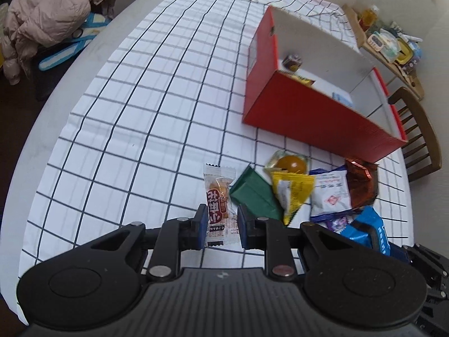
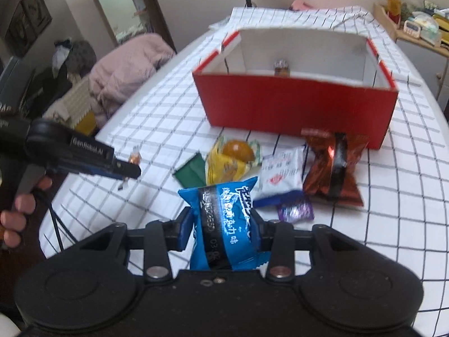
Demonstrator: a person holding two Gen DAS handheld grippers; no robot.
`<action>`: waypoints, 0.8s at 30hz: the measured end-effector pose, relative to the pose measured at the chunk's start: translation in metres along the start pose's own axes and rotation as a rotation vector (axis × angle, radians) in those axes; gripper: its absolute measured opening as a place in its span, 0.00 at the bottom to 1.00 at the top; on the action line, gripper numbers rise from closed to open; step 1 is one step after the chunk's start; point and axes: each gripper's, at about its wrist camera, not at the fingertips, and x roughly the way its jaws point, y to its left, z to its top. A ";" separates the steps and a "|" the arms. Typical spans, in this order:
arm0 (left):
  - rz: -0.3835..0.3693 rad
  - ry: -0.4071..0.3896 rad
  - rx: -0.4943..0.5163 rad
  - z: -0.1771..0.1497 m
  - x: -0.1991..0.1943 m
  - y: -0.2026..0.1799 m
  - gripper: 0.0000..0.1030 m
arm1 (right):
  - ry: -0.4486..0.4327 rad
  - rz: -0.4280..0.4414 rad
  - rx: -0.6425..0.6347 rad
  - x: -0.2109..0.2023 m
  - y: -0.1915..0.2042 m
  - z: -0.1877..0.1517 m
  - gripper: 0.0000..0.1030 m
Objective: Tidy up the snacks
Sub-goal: 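Carry the sausage stick and blue biscuit pack over the red box with both grippers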
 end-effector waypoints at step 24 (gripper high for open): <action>-0.072 -0.161 0.161 0.085 -0.043 -0.083 0.21 | -0.218 -0.093 0.034 -0.032 -0.025 0.104 0.39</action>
